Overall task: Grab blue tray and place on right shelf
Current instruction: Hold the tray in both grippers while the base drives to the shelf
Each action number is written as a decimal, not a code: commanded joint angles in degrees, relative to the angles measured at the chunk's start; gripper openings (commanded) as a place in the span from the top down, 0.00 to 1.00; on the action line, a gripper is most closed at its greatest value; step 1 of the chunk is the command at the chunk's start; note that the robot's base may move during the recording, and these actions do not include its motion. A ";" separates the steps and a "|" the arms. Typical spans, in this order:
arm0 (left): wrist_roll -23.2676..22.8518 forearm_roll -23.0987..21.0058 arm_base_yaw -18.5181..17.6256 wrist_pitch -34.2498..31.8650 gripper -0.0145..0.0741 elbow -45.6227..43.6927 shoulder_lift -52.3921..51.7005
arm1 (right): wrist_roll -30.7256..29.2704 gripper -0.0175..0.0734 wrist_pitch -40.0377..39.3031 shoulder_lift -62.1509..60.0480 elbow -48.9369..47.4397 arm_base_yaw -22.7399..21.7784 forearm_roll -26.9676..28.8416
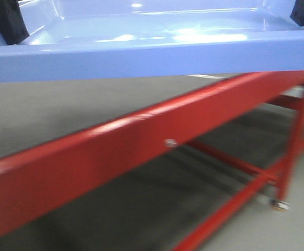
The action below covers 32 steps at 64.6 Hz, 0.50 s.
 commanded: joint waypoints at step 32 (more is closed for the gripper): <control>1.93 -0.01 -0.85 3.20 0.89 -1.13 -1.86 | -1.81 0.75 -3.33 -1.72 -1.72 0.26 -1.84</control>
